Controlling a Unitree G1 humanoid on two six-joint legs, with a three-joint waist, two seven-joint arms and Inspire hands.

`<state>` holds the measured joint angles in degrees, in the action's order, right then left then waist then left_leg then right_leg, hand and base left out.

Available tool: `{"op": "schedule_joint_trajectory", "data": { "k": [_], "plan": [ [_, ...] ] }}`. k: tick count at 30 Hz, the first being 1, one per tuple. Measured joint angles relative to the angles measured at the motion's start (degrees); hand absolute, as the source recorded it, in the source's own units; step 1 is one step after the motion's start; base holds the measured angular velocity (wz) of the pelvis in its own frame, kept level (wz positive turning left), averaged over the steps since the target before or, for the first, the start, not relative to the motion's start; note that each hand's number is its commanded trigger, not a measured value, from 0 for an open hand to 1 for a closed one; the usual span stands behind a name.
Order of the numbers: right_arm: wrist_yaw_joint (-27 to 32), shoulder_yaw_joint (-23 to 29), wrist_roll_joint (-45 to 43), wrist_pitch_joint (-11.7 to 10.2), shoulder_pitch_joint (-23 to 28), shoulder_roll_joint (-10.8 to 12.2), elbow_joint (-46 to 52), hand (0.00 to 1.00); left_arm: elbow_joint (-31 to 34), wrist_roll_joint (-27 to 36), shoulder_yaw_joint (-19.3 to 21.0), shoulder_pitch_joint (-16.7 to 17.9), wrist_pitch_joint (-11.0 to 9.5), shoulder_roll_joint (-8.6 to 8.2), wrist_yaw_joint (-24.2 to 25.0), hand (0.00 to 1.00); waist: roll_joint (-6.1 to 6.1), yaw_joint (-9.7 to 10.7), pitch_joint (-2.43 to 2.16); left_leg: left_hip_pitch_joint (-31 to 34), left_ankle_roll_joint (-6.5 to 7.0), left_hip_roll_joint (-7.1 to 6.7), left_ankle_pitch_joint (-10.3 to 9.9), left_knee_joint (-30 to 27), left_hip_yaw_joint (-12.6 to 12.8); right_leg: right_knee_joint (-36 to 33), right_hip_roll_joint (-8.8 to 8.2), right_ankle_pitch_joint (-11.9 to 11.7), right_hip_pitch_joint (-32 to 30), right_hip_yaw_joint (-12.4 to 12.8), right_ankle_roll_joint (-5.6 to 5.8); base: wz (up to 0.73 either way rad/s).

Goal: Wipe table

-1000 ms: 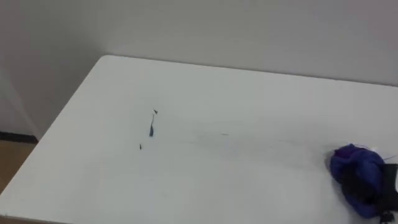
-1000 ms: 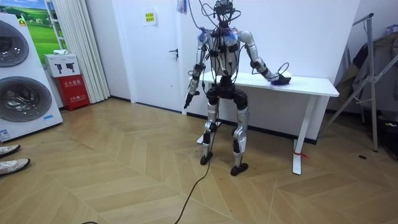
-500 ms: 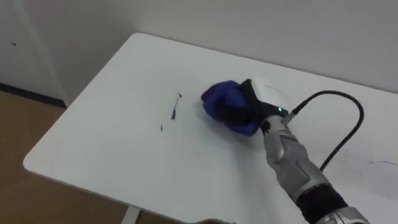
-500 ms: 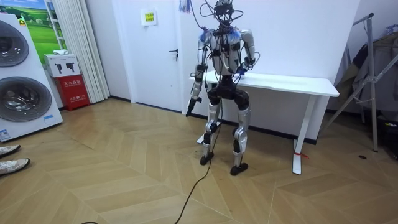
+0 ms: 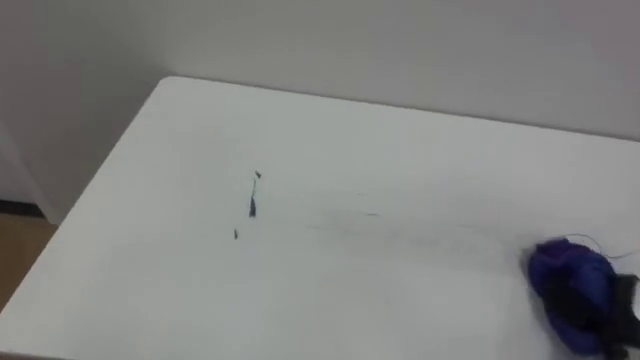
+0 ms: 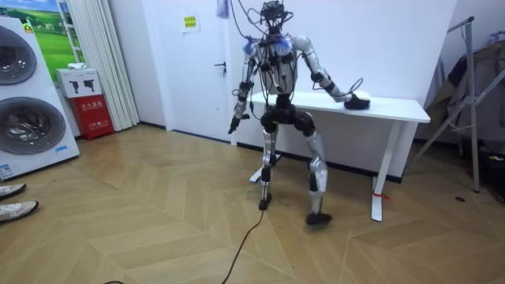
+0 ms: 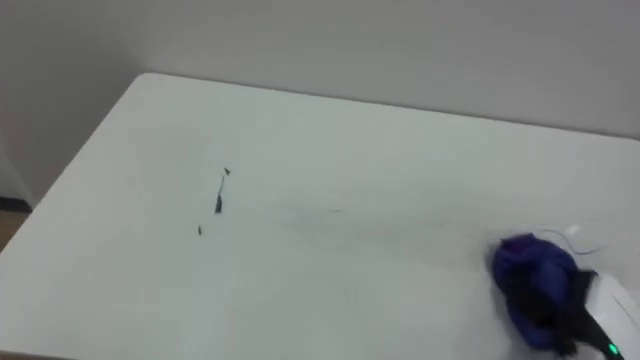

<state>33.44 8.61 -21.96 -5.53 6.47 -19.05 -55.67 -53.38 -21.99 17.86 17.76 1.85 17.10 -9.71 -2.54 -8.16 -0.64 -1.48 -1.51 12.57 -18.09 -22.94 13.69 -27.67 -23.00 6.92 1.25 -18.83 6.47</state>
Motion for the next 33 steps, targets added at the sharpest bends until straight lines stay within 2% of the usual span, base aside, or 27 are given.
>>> {"op": "schedule_joint_trajectory", "data": {
  "k": [1,3,4,5,6,7,8,9,10,11,12,13,14,15,16,17,18,19,21,23,24,26,28,29,30,31,33],
  "plan": [
    [-0.1,0.7,0.2,0.0,1.2,0.4,0.1,1.0,-0.1,0.0,-0.4,-0.4,0.0,0.06,0.1,0.0,-0.35,0.5,-0.07,1.6,-0.94,1.68,-0.6,-2.0,-1.3,4.8,0.07,-0.8,1.8,-0.7,0.78,0.14],
    [-0.8,1.1,0.1,0.0,1.6,0.9,0.3,1.0,-0.1,0.5,-1.7,-1.8,-0.1,0.21,0.2,0.0,-1.15,1.3,0.04,3.2,-2.33,3.73,-0.9,-4.1,-2.7,10.1,0.18,-2.5,3.6,-2.3,0.81,0.22],
    [-1.8,0.9,-0.6,0.0,0.7,1.0,0.4,1.0,0.0,1.0,-2.7,-2.4,-0.2,0.25,0.2,0.0,-1.77,0.6,-0.02,3.3,-3.65,4.9,-0.8,-4.7,-2.8,12.1,0.34,-3.8,3.9,-2.5,0.98,0.0],
    [-2.2,0.5,-0.9,0.0,0.1,1.1,0.6,1.0,-0.1,1.4,-3.1,-2.3,-0.3,0.24,0.2,0.0,-2.03,0.1,0.01,3.1,-4.39,5.43,-0.6,-4.8,-2.7,12.7,0.61,-4.5,3.8,-2.5,0.97,-0.21],
    [-3.0,-0.5,-2.2,0.1,-0.8,1.1,1.4,1.0,0.0,2.6,-3.5,-2.6,-0.8,0.05,0.2,0.0,-2.15,-0.4,0.0,2.9,-6.09,7.26,0.0,-4.8,-2.5,13.3,2.26,-5.9,3.7,-2.4,0.71,-0.31],
    [-4.6,-1.1,-4.6,1.0,-2.5,1.4,3.4,1.0,-0.1,4.0,-3.6,-2.4,-1.0,-0.33,0.2,0.0,-2.14,-0.7,0.0,2.7,-8.03,9.16,0.8,-4.5,-2.1,12.9,4.56,-6.3,2.9,-2.2,0.73,-0.38],
    [-5.3,-1.7,-6.1,1.7,-3.6,1.5,4.6,1.0,-0.2,4.5,-3.7,-2.3,-1.0,-0.57,0.2,0.0,-2.18,-1.1,0.02,2.5,-9.1,10.02,1.4,-4.3,-1.6,12.5,5.86,-6.2,2.2,-2.2,0.77,-0.61],
    [-6.6,-3.7,-9.1,3.3,-6.1,1.6,7.7,1.0,-0.8,4.5,-4.2,-2.2,-1.0,-0.91,0.2,0.0,-2.33,-2.3,0.09,2.1,-10.99,10.89,2.3,-3.8,-0.5,9.5,7.88,-5.3,0.2,-3.6,1.29,-0.84],
    [-8.3,-5.4,-13.0,5.1,-9.5,1.6,10.6,1.0,-1.4,4.4,-4.8,-2.2,-0.9,-2.67,0.2,0.0,-0.71,-3.6,0.08,1.8,-11.29,12.84,2.7,-3.2,-1.0,4.6,8.68,-0.6,-2.3,-6.4,1.31,-0.81],
    [-9.4,-6.4,-14.8,6.4,-11.3,1.9,12.0,1.0,-1.5,4.4,-5.0,-2.1,-0.9,-3.49,0.2,0.0,-0.73,-4.0,0.43,1.8,-9.67,13.25,3.1,-2.7,-1.8,2.8,9.05,1.4,-3.8,-6.7,0.37,-0.56],
    [-11.5,-8.7,-19.0,8.6,-13.5,2.2,15.3,1.0,-1.8,4.4,-6.3,-2.3,-0.9,-4.96,0.4,0.0,-0.39,-4.7,0.47,3.1,-7.56,12.63,3.7,-3.2,-2.8,0.3,9.26,4.3,-5.8,-6.5,-0.82,-0.04],
    [-13.9,-10.9,-22.9,9.9,-15.7,2.8,18.7,1.0,-2.0,4.3,-8.2,-2.6,-0.9,-5.53,0.6,0.0,-0.17,-4.7,1.07,5.6,-7.02,9.5,3.4,-6.8,-3.8,-1.1,9.22,6.0,-6.7,-6.7,-1.58,0.12],
    [-15.0,-12.0,-24.4,10.4,-16.7,3.2,19.9,1.0,-2.3,4.3,-8.6,-2.3,-0.9,-5.65,0.9,0.0,-0.26,-4.9,1.1,6.6,-6.61,7.57,3.2,-7.9,-3.8,-1.3,9.23,6.4,-7.1,-6.7,-1.98,0.14],
    [-17.2,-15.7,-26.9,10.7,-19.2,3.4,21.9,1.0,-2.2,4.3,-9.1,-1.6,-0.3,-5.89,1.4,0.0,-0.27,-6.2,1.3,7.5,-5.43,3.12,2.5,-8.7,-3.6,-1.2,9.3,6.8,-7.4,-6.4,-2.77,-0.04],
    [-18.8,-18.6,-27.8,10.3,-21.7,3.4,23.0,1.0,-1.3,4.4,-9.1,-0.8,0.7,-6.22,1.7,0.0,0.06,-6.9,1.67,8.0,-4.08,-0.61,1.8,-8.2,-3.7,-0.1,10.12,6.5,-7.2,-6.4,-3.34,-0.11],
    [-19.5,-19.6,-27.9,10.1,-22.9,3.5,23.1,1.0,-0.9,4.5,-9.0,-0.3,0.9,-6.25,1.7,0.0,0.29,-7.9,1.7,7.9,-3.47,-2.03,1.5,-7.1,-3.6,0.4,10.7,6.3,-7.1,-6.3,-3.38,-0.13],
    [-20.3,-21.6,-28.0,9.9,-24.5,3.7,23.2,1.0,-0.4,4.7,-8.9,0.4,1.5,-6.12,1.8,0.0,0.94,-9.9,1.37,6.6,-2.76,-3.59,1.9,-4.3,-4.9,2.3,11.98,5.6,-6.6,-6.3,-4.08,-0.1],
    [-21.0,-23.0,-28.0,9.2,-25.2,3.8,23.0,1.0,-0.3,5.8,-8.8,1.4,2.2,-6.24,1.9,0.0,0.92,-11.0,1.39,5.0,-3.19,-4.1,3.1,-1.1,-6.2,4.6,12.96,5.0,-5.4,-6.6,-4.19,-0.07],
    [-21.5,-23.3,-28.4,8.7,-24.7,3.8,21.7,1.0,0.0,6.8,-8.8,3.2,3.3,-6.74,2.8,0.0,1.1,-11.7,1.48,2.1,-3.41,-4.67,5.0,3.8,-6.3,7.9,14.6,3.8,-3.5,-5.6,-4.66,0.09],
    [-21.3,-22.2,-28.0,8.3,-23.4,3.5,18.5,1.0,-0.6,6.8,-8.0,4.3,3.8,-7.24,3.1,0.0,0.73,-11.7,1.29,0.1,-3.42,-5.45,6.3,7.6,-6.3,9.5,15.04,3.6,-2.4,-4.5,-4.55,0.13],
    [-19.4,-19.9,-25.6,6.1,-21.3,3.3,17.8,1.0,-1.8,6.7,-6.7,4.2,3.9,-7.33,3.3,0.0,0.56,-11.4,1.15,-0.7,-3.4,-5.71,6.7,9.3,-6.4,10.2,15.05,3.5,-1.9,-4.7,-4.36,0.22],
    [-16.0,-16.9,-23.7,3.2,-18.1,3.2,16.9,1.0,-2.3,6.7,-4.1,4.6,4.2,-7.38,3.3,0.0,0.18,-8.5,1.09,-0.8,-3.26,-6.34,6.9,10.0,-8.2,10.8,14.82,3.9,-0.6,-5.3,-3.79,0.49],
    [-12.5,-10.8,-20.3,-0.6,-13.6,3.2,14.5,1.0,-1.9,6.0,-1.1,5.0,4.0,-7.41,3.2,0.0,-0.57,-4.9,0.62,-1.5,-2.76,-7.46,7.3,10.8,-9.8,14.0,14.8,3.4,2.7,-5.6,-2.61,0.73],
    [-11.9,-9.1,-19.6,-1.5,-12.8,3.2,13.7,1.0,-1.8,6.0,-0.3,4.9,3.8,-7.37,3.2,0.0,-0.64,-4.2,0.53,-1.6,-2.71,-7.68,7.3,10.9,-10.0,14.7,14.8,3.3,3.4,-5.6,-2.35,0.51],
    [-10.9,-5.9,-18.4,-2.7,-11.4,3.0,11.7,1.0,-1.6,5.7,1.8,4.8,3.1,-7.33,3.2,0.0,-1.32,-3.2,0.33,-2.1,-2.6,-8.11,7.4,11.2,-10.3,15.7,14.67,3.1,4.5,-5.7,-1.93,0.35],
    [-9.8,-2.9,-17.7,-3.4,-9.7,2.4,9.5,1.0,-1.2,4.8,3.0,4.9,2.7,-6.9,2.9,0.0,-2.11,-2.4,-0.14,-2.3,-2.59,-8.48,7.4,11.2,-10.6,16.2,14.48,3.0,5.4,-5.8,-1.67,0.33],
    [-8.4,1.6,-17.1,-3.7,-7.8,1.5,6.1,1.0,-0.4,3.6,4.4,4.9,2.5,-6.42,2.7,0.0,-2.99,-1.3,-0.2,-3.2,-2.53,-8.91,7.4,11.3,-11.4,16.3,14.21,2.9,6.9,-5.7,-1.54,0.27]
  ]
}}
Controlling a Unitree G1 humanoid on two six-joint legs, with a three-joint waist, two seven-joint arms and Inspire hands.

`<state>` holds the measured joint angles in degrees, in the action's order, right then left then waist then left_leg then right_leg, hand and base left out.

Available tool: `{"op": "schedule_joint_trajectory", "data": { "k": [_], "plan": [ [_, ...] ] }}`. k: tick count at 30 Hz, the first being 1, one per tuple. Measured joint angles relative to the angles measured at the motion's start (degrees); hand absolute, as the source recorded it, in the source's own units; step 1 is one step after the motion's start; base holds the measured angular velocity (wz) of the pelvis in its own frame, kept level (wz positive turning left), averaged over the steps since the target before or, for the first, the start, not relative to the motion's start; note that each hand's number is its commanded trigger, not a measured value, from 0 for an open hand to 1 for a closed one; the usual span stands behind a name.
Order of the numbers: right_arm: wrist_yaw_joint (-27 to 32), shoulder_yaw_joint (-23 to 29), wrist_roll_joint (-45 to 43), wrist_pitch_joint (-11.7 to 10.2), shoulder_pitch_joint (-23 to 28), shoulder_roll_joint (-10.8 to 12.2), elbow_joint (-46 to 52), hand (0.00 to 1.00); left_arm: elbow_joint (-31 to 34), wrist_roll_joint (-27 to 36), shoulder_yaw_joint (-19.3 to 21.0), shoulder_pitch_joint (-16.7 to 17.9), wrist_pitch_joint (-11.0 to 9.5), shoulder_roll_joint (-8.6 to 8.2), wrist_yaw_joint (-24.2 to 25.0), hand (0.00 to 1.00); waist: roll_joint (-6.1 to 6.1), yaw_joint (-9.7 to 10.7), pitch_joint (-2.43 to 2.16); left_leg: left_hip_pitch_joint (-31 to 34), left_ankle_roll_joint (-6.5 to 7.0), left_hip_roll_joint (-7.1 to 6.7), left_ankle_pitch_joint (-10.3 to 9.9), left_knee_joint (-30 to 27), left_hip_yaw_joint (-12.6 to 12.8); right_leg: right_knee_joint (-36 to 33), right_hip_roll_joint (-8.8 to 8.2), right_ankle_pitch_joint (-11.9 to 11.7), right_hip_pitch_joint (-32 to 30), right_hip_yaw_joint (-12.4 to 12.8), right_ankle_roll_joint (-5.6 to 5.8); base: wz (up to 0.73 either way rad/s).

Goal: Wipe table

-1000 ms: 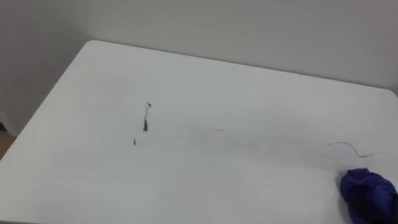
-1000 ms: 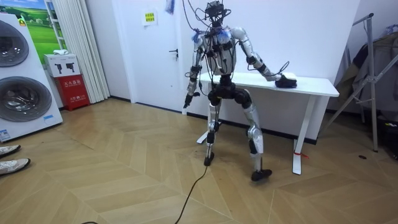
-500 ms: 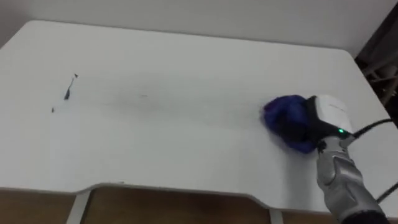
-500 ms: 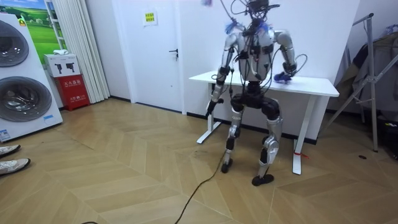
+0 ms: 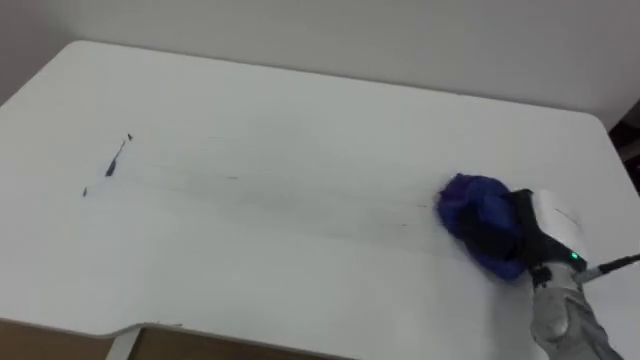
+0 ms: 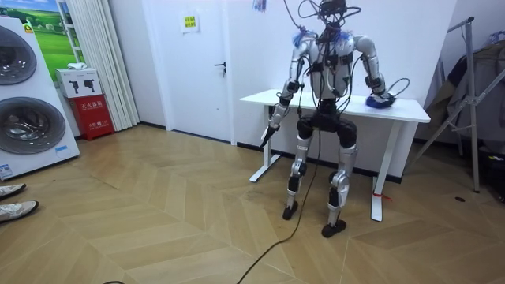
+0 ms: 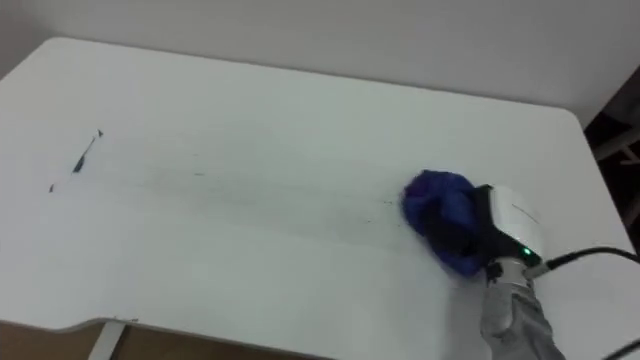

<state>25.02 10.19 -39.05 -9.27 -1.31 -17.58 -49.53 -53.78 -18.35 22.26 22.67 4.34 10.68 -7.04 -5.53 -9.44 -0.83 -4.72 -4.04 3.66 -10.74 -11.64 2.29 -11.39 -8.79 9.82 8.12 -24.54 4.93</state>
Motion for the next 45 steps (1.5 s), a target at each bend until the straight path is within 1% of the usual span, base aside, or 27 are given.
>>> {"op": "schedule_joint_trajectory", "data": {
  "k": [2,5,8,9,11,12,13,14,16,17,18,19,21,23,24,25,26,28,29,30,31,33,35,37,40,44,45],
  "plan": [
    [0.4,2.4,1.0,0.0,0.7,-1.6,-3.1,1.0,0.0,0.0,0.1,0.0,-0.8,0.25,-0.1,0.0,-0.21,0.0,-0.15,-0.9,0.35,-0.15,-0.2,0.0,0.0,0.0,-0.12,0.0,0.7,0.3,0.08,0.0],
    [0.5,3.7,2.7,0.6,1.4,-4.5,-5.5,1.0,0.1,0.1,0.1,-0.3,-2.1,0.25,-0.1,0.0,0.26,-0.2,-0.21,-1.0,0.78,-0.26,-0.5,0.1,0.0,0.8,-0.06,-0.2,1.1,0.4,0.39,-0.05],
    [0.5,2.5,3.4,2.9,-0.1,-4.9,-5.1,1.0,0.5,0.6,-1.2,-0.3,-2.0,0.22,-0.1,0.0,1.44,-0.6,-0.11,-1.1,0.8,-0.08,-0.6,0.5,-0.1,0.8,0.16,-0.2,1.2,0.5,0.42,-0.05],
    [0.4,1.4,3.6,4.9,-1.4,-5.0,-4.3,1.0,0.6,0.8,-3.0,-0.8,-1.8,0.1,-0.1,0.0,2.22,-0.8,0.02,-1.1,0.77,-0.04,-0.7,0.7,-0.1,0.7,0.26,-0.3,1.0,0.9,0.37,-0.09],
    [0.4,-1.3,3.8,8.1,-3.5,-4.9,-3.8,1.0,0.5,0.7,-5.9,-1.1,-1.7,-0.1,-0.1,0.0,2.94,-1.4,0.18,-1.2,0.52,0.06,-0.6,0.8,0.0,0.5,0.44,-0.6,0.7,1.6,0.13,-0.21],
    [-0.4,-3.0,3.2,10.5,-5.0,-4.6,-2.7,1.0,0.0,0.7,-6.9,-1.1,-1.6,-0.51,0.0,0.0,3.19,-2.9,0.42,-1.4,0.48,0.2,-0.6,0.8,0.1,0.4,0.94,-0.8,0.2,3.0,-0.22,-0.54],
    [-2.4,-6.0,2.3,13.1,-5.7,-3.5,1.4,1.0,-0.3,0.7,-6.9,-1.9,-1.4,-1.01,0.1,0.0,3.66,-4.6,0.42,-1.2,0.46,0.38,-0.6,0.8,0.1,0.1,1.42,-1.1,-0.7,4.3,-0.62,-0.66],
    [-3.3,-8.5,1.6,14.0,-6.0,-3.3,3.5,1.0,-0.4,0.8,-7.2,-2.4,-1.1,-1.06,0.2,0.0,3.58,-5.6,0.51,-1.0,0.43,0.63,-0.5,0.8,0.4,0.0,1.71,-1.3,-1.3,4.7,-0.96,-0.59],
    [-8.0,-19.1,-4.3,15.8,-9.3,-1.3,12.6,1.0,-0.4,0.8,-8.4,-3.3,-0.5,-0.93,0.7,0.0,3.57,-7.4,0.68,0.2,0.2,1.1,0.0,1.0,-0.2,-0.4,2.74,-1.6,-3.2,5.8,-1.84,-0.26],
    [-8.9,-21.5,-5.1,15.8,-10.4,-0.5,14.7,1.0,-0.4,0.8,-9.2,-3.4,-0.5,-0.87,1.0,0.0,3.66,-8.1,0.86,0.2,0.08,1.21,0.1,1.1,-0.3,-0.3,2.9,-1.7,-3.3,5.9,-1.93,0.03],
    [-10.6,-25.9,-6.0,15.5,-13.4,1.4,16.9,1.0,-0.3,0.8,-9.7,-3.6,-0.4,-0.94,1.8,0.0,3.77,-9.3,1.55,0.2,-0.07,1.35,0.3,1.3,-0.5,-0.2,3.1,-1.6,-3.3,5.8,-2.09,0.13],
    [-12.6,-27.8,-6.3,14.3,-15.5,2.7,18.6,1.0,-0.1,0.7,-10.0,-4.0,0.2,-0.96,2.7,0.0,3.5,-10.9,1.97,0.2,-0.1,1.37,0.2,1.3,-1.1,0.1,3.14,-1.4,-3.5,5.3,-2.08,0.21],
    [-14.2,-29.9,-6.4,12.7,-17.7,3.4,19.5,1.0,0.4,0.7,-10.0,-3.7,1.3,-0.92,3.3,0.0,2.88,-13.4,1.94,0.4,-0.03,1.07,0.3,1.4,-2.1,1.0,2.98,-1.4,-3.0,4.3,-1.91,0.36],
    [-15.0,-29.9,-8.4,12.3,-18.1,3.4,19.3,1.0,0.6,0.7,-10.1,-2.0,2.6,-0.96,4.0,0.0,2.79,-13.9,1.92,0.3,0.17,0.52,0.4,1.4,-3.8,1.0,2.55,-1.3,-2.0,3.2,-1.67,0.48],
    [-15.3,-29.2,-8.9,12.3,-18.1,3.4,18.3,1.0,0.7,0.7,-10.0,-1.0,3.0,-0.99,4.2,0.0,2.35,-13.8,1.66,0.3,0.24,0.33,0.4,1.4,-4.3,0.7,2.37,-1.2,-1.8,3.1,-1.54,0.42],
    [-15.2,-28.5,-9.1,12.1,-17.8,3.4,16.0,1.0,1.3,0.7,-10.0,0.2,3.2,-0.93,4.2,0.0,2.6,-12.9,1.81,0.2,0.26,0.1,0.4,1.3,-4.8,0.9,2.16,-1.2,-1.1,2.5,-1.49,0.4],
    [-15.1,-27.9,-9.0,11.8,-17.3,3.2,14.4,1.0,1.5,0.7,-10.0,0.6,3.2,-0.93,4.2,0.0,2.51,-12.3,1.72,0.1,0.29,-0.05,0.4,1.3,-5.0,0.8,1.96,-1.1,-0.6,2.2,-1.4,0.39],
    [-13.0,-25.0,-6.8,9.4,-13.1,2.5,12.5,1.0,1.5,0.7,-9.3,1.1,2.8,-0.94,4.2,0.0,2.69,-11.0,1.7,-0.7,0.32,-0.45,0.5,1.4,-4.9,1.0,1.61,-1.0,0.4,2.4,-1.19,0.22],
    [-11.0,-23.4,-6.6,7.3,-10.5,2.4,12.5,1.0,1.7,0.7,-8.6,1.7,2.5,-0.81,4.1,0.0,2.69,-9.4,1.65,-1.1,0.32,-0.79,0.5,1.4,-4.8,1.2,1.26,-0.7,1.2,2.3,-0.83,0.1],
    [-8.9,-21.4,-6.6,5.1,-7.9,2.4,12.3,1.0,1.7,0.7,-8.2,1.9,2.0,-0.68,4.1,0.0,2.49,-7.6,1.54,-1.7,0.34,-1.36,0.4,1.5,-4.5,1.7,0.79,-0.3,2.1,2.5,-0.19,0.05],
    [-7.3,-19.2,-6.6,3.5,-5.1,2.3,12.3,1.0,1.7,0.1,-7.3,1.8,1.4,-0.69,4.1,0.0,2.5,-6.4,1.02,-2.3,0.35,-1.52,0.4,1.7,-4.1,1.8,0.63,-0.3,2.5,2.4,-0.1,0.0],
    [-5.2,-16.0,-5.2,1.9,-1.3,2.1,12.2,1.0,1.6,-0.1,-6.2,1.7,-0.1,-0.1,4.0,0.0,2.44,-4.8,0.76,-3.4,0.42,-1.52,0.4,2.2,-3.8,1.8,0.59,-0.3,3.3,2.3,-0.06,-0.08],
    [-3.8,-13.0,-4.5,1.2,1.8,0.8,12.1,1.0,1.8,-1.0,-6.1,1.7,-0.9,0.53,4.0,0.0,2.55,-3.1,0.64,-4.0,0.98,-1.54,0.1,2.2,-2.9,1.8,0.48,-0.2,4.0,2.3,0.05,-0.05],
    [-1.4,-9.3,-3.6,0.5,4.8,-1.5,10.6,1.0,2.7,-2.6,-5.3,1.6,-1.3,0.54,3.9,0.0,2.54,-1.9,0.51,-4.1,1.65,-2.05,-0.3,2.1,-2.4,1.8,-0.06,0.2,4.0,2.5,0.79,-0.08],
    [1.2,-6.4,-3.3,0.5,5.3,-2.3,6.5,1.0,2.7,-2.6,-5.4,1.6,-1.3,0.57,3.6,0.0,3.07,-1.0,0.1,-4.1,2.21,-2.3,-0.7,1.8,-2.5,1.8,-0.32,0.2,4.4,2.5,1.22,-0.06],
    [1.7,-7.3,1.4,1.5,4.0,-2.3,3.5,1.0,2.7,-2.5,-7.2,0.9,-0.9,-0.08,2.5,0.0,3.68,-1.2,-0.14,-5.0,2.16,-2.28,-0.9,1.5,-2.5,1.9,-0.21,0.3,5.5,3.0,1.36,0.0],
    [1.6,-7.9,2.0,2.7,3.4,-2.2,3.3,1.0,2.7,-2.5,-8.1,0.8,-0.7,-0.52,2.4,0.0,3.74,-1.7,-0.07,-5.0,2.16,-2.27,-0.9,1.2,-2.5,2.0,-0.18,0.4,5.5,3.3,1.34,0.0]
  ]
}}
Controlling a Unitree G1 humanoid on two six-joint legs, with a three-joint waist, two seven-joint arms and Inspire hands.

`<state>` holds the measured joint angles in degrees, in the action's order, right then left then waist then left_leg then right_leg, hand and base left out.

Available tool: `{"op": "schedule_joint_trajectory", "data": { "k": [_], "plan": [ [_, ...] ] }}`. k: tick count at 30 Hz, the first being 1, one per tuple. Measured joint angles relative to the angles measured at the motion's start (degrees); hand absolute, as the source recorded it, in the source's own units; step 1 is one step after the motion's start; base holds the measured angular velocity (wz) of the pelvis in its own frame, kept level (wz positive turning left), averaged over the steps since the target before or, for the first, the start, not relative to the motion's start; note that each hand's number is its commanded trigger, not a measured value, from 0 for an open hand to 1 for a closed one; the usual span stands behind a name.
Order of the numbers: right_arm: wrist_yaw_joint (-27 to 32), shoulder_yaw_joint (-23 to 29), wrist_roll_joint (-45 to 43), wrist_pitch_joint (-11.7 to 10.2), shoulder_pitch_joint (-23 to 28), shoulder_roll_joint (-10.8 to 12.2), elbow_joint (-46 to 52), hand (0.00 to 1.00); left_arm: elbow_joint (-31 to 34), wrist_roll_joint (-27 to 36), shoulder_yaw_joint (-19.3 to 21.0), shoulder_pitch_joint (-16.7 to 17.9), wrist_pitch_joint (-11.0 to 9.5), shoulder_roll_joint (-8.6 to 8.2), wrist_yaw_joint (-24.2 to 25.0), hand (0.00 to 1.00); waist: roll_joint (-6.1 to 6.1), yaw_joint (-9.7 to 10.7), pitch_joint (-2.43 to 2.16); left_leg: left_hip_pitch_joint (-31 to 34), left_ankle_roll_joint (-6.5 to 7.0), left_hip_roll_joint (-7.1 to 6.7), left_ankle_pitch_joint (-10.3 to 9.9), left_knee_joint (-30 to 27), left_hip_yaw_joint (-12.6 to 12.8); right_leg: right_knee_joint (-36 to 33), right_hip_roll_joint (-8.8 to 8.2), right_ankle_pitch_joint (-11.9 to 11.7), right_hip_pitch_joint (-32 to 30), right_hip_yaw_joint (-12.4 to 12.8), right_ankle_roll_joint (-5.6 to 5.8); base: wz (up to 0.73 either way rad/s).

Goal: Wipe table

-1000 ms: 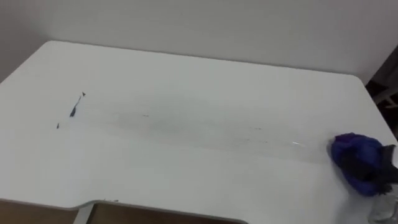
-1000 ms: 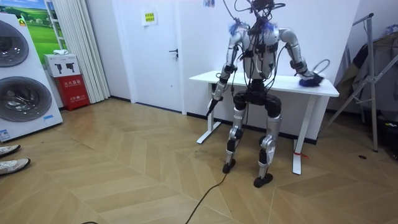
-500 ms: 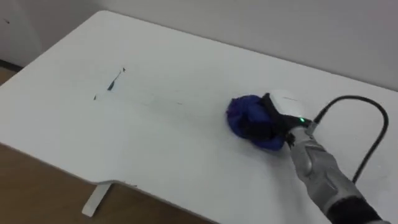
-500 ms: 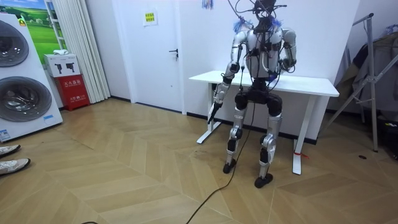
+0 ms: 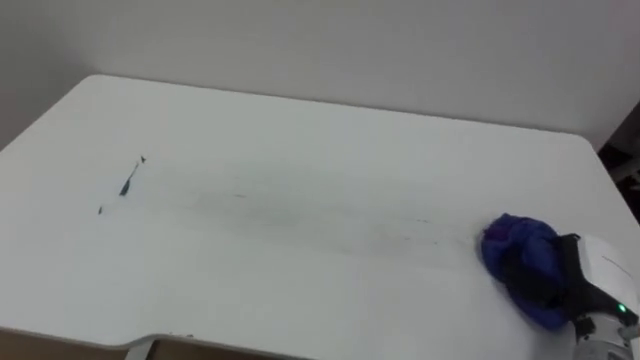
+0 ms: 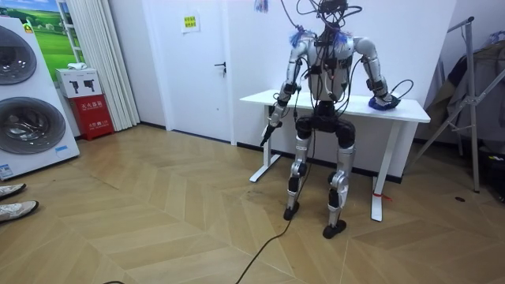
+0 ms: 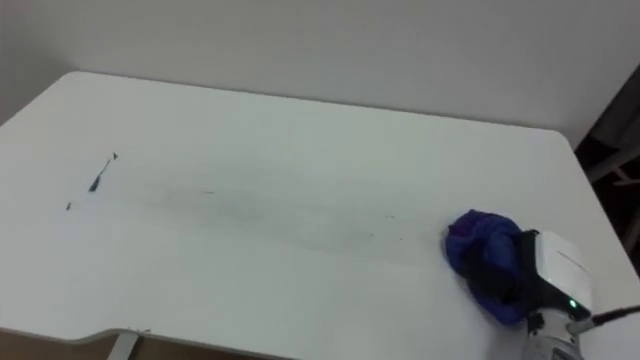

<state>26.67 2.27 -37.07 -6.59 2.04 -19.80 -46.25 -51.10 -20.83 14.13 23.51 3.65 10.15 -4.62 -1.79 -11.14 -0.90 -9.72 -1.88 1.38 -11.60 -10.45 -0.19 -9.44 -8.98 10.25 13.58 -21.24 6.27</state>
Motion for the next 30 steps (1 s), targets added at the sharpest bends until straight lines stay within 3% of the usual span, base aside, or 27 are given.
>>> {"op": "schedule_joint_trajectory", "data": {
  "k": [2,4,5,7,9,10,11,13,14,15,16,20,24,27,28,30],
  "plan": [
    [-0.3,-1.3,0.3,2.4,-1.1,0.2,0.6,1.0,0.0,0.0,-1.1,0.0,0.7,-0.7,0.0,0.0,0.14,-0.3,-0.03,0.1,-0.06,0.07,0.1,-0.2,0.0,-0.2,0.05,0.0,-0.2,0.1,-0.04,-0.06],
    [-2.2,-4.0,0.8,7.0,-3.8,1.8,2.0,1.0,0.0,0.7,-3.7,-0.2,2.7,-0.92,0.0,0.0,-0.03,-0.6,0.09,0.1,-0.21,0.66,0.2,-0.2,1.1,-0.4,0.63,-0.3,-0.9,1.3,-0.57,-0.24],
    [-3.1,-4.3,0.8,8.0,-4.6,2.4,2.5,1.0,0.0,0.8,-4.0,-0.5,2.8,-1.03,0.0,0.0,-0.1,-0.7,0.13,0.2,-0.27,0.85,0.2,-0.2,1.4,-0.3,0.81,-0.4,-1.1,1.6,-0.7,-0.36],
    [-6.8,-6.9,-0.6,11.7,-6.5,4.4,6.9,1.0,-0.6,1.0,-4.7,-1.8,2.9,-1.62,-0.1,0.0,-0.14,-2.8,0.21,0.6,-0.59,1.45,0.3,0.3,2.3,-0.5,1.56,-0.9,-2.8,3.5,-1.35,-0.39],
    [-9.4,-10.9,-1.6,12.6,-9.7,6.1,8.4,1.0,-0.5,1.2,-5.5,-3.0,3.1,-1.65,-0.1,0.0,-0.27,-3.6,0.48,1.1,-0.85,1.83,0.5,0.7,2.5,-0.3,2.16,-1.4,-3.7,4.0,-1.77,-0.18],
    [-10.7,-13.5,-1.8,12.8,-11.7,7.6,9.0,1.0,-0.4,1.6,-6.1,-3.0,3.5,-1.6,-0.1,0.0,-0.35,-3.8,0.79,1.0,-0.95,1.97,0.6,0.9,2.4,-0.2,2.34,-1.4,-3.7,3.9,-1.83,-0.04],
    [-11.4,-14.9,-2.1,12.7,-12.5,8.4,9.2,1.0,-0.2,1.7,-6.5,-3.1,3.6,-1.65,-0.1,0.0,-0.34,-4.0,0.8,1.0,-0.98,1.98,0.6,0.9,2.3,-0.1,2.37,-1.4,-3.7,3.9,-1.85,0.06],
    [-13.6,-17.0,-4.0,12.3,-14.0,10.5,10.9,0.59,1.1,1.6,-7.8,-3.2,4.0,-1.86,0.3,0.0,-0.55,-5.4,1.08,1.1,-0.95,1.84,0.5,1.0,1.6,0.2,2.32,-1.3,-3.7,3.3,-1.76,0.13],
    [-14.0,-17.4,-4.3,12.3,-14.3,10.7,11.4,0.29,1.3,1.5,-7.8,-3.2,4.0,-1.85,0.3,0.0,-0.66,-5.7,1.28,1.1,-0.95,1.83,0.5,1.1,1.4,0.4,2.32,-1.3,-3.7,3.1,-1.75,0.14],
    [-14.8,-17.5,-5.1,12.0,-14.7,10.9,11.9,0.08,1.7,1.5,-7.8,-3.2,4.2,-1.8,0.3,0.0,-0.79,-6.3,1.46,1.2,-0.95,1.83,0.5,1.3,1.3,0.6,2.33,-1.3,-3.7,2.8,-1.75,0.11],
    [-15.6,-17.5,-6.0,11.6,-14.6,10.9,12.7,0.0,1.7,1.5,-7.7,-3.0,4.4,-1.82,0.4,0.0,-0.78,-6.4,1.47,1.3,-0.9,1.83,0.5,1.3,1.0,0.6,2.33,-1.3,-3.6,2.4,-1.74,0.09],
    [-15.5,-17.8,-6.2,10.7,-14.0,10.2,13.2,0.0,1.7,2.3,-7.7,-2.6,4.8,-1.83,0.4,0.0,-0.46,-5.8,1.65,1.2,-0.87,1.83,0.4,1.4,1.0,0.6,2.29,-1.3,-3.4,2.4,-1.74,0.02],
    [-14.5,-17.8,-6.3,8.4,-13.8,10.0,13.2,0.0,1.7,2.7,-7.6,-4.1,4.5,-2.38,0.1,0.0,-0.04,-4.4,1.77,1.6,-0.86,1.82,0.4,1.8,1.4,0.7,2.24,-1.1,-4.0,2.4,-1.51,-0.02],
    [-13.8,-17.8,-6.3,7.5,-13.5,10.0,13.2,0.0,1.8,2.7,-7.6,-5.4,4.1,-2.71,-0.3,0.0,-0.05,-4.1,1.57,1.6,-0.88,1.83,0.4,2.2,1.8,0.7,2.25,-1.1,-4.4,2.6,-1.43,-0.06],
    [-13.4,-17.8,-6.2,7.0,-12.7,10.0,13.4,0.0,1.8,2.7,-7.6,-5.2,3.9,-2.69,-0.9,0.0,-0.21,-3.6,1.22,1.5,-0.88,1.83,0.4,2.2,1.8,0.7,2.26,-1.1,-4.3,2.6,-1.43,0.0],
    [-12.8,-17.7,-6.3,6.2,-11.4,10.0,13.5,0.0,2.1,2.6,-7.7,-4.9,3.9,-2.69,-1.7,0.0,-0.24,-2.8,1.06,1.0,-0.88,1.82,0.4,2.1,1.8,0.7,2.25,-1.1,-3.5,2.5,-1.43,0.03]
  ]
}}
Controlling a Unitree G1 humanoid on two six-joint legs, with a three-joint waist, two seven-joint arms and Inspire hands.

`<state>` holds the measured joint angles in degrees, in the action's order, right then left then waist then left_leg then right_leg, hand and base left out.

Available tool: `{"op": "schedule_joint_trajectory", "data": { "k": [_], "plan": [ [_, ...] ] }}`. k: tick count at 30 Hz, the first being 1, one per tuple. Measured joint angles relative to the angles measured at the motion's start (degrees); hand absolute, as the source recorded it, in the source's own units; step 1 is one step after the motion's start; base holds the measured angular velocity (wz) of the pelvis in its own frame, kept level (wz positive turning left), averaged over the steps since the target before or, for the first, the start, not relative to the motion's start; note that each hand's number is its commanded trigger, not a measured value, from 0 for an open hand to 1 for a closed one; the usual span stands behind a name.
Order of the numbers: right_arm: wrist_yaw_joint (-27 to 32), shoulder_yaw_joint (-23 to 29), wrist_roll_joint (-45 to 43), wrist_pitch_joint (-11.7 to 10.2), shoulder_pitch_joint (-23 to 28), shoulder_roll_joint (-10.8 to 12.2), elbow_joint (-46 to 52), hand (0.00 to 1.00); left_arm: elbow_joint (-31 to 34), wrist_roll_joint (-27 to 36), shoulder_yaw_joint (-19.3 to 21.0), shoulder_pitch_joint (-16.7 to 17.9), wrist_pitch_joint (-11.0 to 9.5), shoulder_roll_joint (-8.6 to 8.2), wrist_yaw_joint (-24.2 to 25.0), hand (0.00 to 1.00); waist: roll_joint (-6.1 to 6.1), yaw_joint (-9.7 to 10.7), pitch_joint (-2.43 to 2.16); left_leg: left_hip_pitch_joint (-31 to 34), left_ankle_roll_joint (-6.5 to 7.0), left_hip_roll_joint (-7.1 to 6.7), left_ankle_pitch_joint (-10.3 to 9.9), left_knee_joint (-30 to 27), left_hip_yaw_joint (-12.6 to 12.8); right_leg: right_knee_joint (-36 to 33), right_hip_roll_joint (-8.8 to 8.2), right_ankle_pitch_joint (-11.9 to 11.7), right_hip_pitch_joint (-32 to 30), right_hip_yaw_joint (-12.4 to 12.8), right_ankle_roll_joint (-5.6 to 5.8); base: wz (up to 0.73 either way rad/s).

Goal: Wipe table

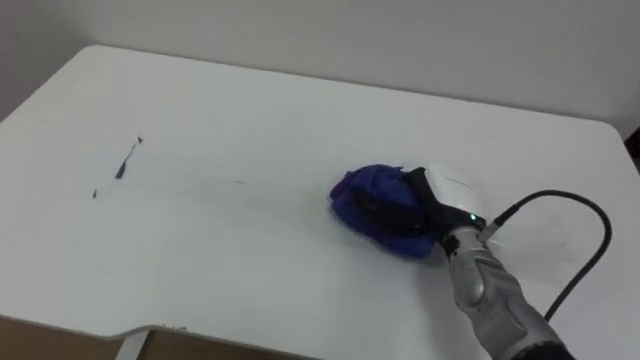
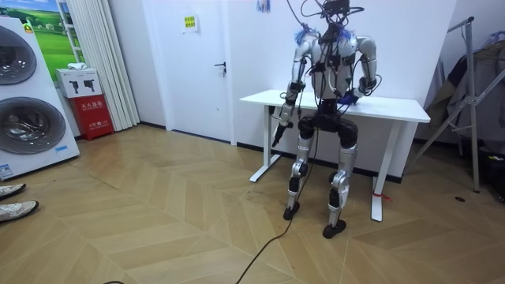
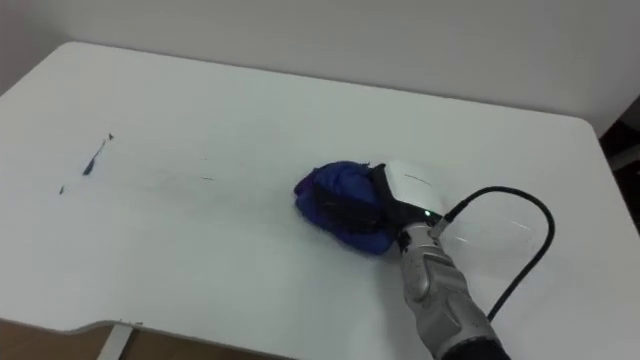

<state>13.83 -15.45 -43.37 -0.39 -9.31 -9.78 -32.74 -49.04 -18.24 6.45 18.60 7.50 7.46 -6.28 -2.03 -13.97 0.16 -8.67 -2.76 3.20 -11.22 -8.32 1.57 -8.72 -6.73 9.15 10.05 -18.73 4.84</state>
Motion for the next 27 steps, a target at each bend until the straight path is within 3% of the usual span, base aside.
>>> {"op": "schedule_joint_trajectory", "data": {
  "k": [1,2,7,17,23,27],
  "plan": [
    [0.4,0.1,-0.3,-0.4,1.1,0.0,0.2,0.0,0.2,0.0,0.0,0.2,0.0,0.01,-0.4,0.0,-0.02,0.5,-0.42,-0.1,0.03,-0.01,0.0,0.0,-0.1,0.0,-0.02,0.0,0.2,-0.1,0.0,0.05],
    [0.6,0.3,-0.4,-0.7,1.4,0.0,0.2,0.0,0.2,-0.1,0.0,0.4,0.0,0.01,-0.5,0.0,-0.02,0.7,-0.46,-0.1,0.03,-0.01,0.0,0.0,-0.1,0.0,-0.02,0.0,0.3,-0.1,0.0,0.04],
    [2.3,3.5,-0.7,-3.3,4.4,0.0,-0.3,0.0,0.1,-0.1,0.2,0.6,-0.7,0.0,-0.8,0.0,0.23,2.1,-0.51,-0.9,0.03,-0.06,0.0,0.0,0.0,0.1,-0.05,0.0,1.1,0.1,0.03,0.0],
    [1.5,7.0,-0.6,-3.7,6.1,-0.9,-0.1,0.0,0.2,0.1,0.1,1.3,-0.7,0.01,-0.8,0.0,0.25,5.7,-0.55,-0.6,0.03,-0.17,0.0,-0.4,0.1,0.1,-0.07,0.0,0.9,0.7,0.01,-0.01],
    [1.4,15.5,0.6,-3.7,7.3,-2.1,0.3,0.0,0.3,0.2,3.3,1.2,-1.2,0.02,-1.0,0.0,-0.17,7.7,-0.75,-0.9,0.07,-0.33,0.0,-0.2,0.8,0.1,-0.08,0.1,0.3,2.6,0.07,-0.09],
    [2.8,22.5,0.4,-3.6,7.8,-5.0,2.5,0.0,0.0,0.4,6.8,1.8,-2.0,0.06,-1.0,0.0,-0.22,9.1,-0.61,-0.9,0.09,-0.34,0.0,0.1,1.7,-0.3,-0.08,0.1,-0.1,3.6,0.08,-0.13]
  ]
}}
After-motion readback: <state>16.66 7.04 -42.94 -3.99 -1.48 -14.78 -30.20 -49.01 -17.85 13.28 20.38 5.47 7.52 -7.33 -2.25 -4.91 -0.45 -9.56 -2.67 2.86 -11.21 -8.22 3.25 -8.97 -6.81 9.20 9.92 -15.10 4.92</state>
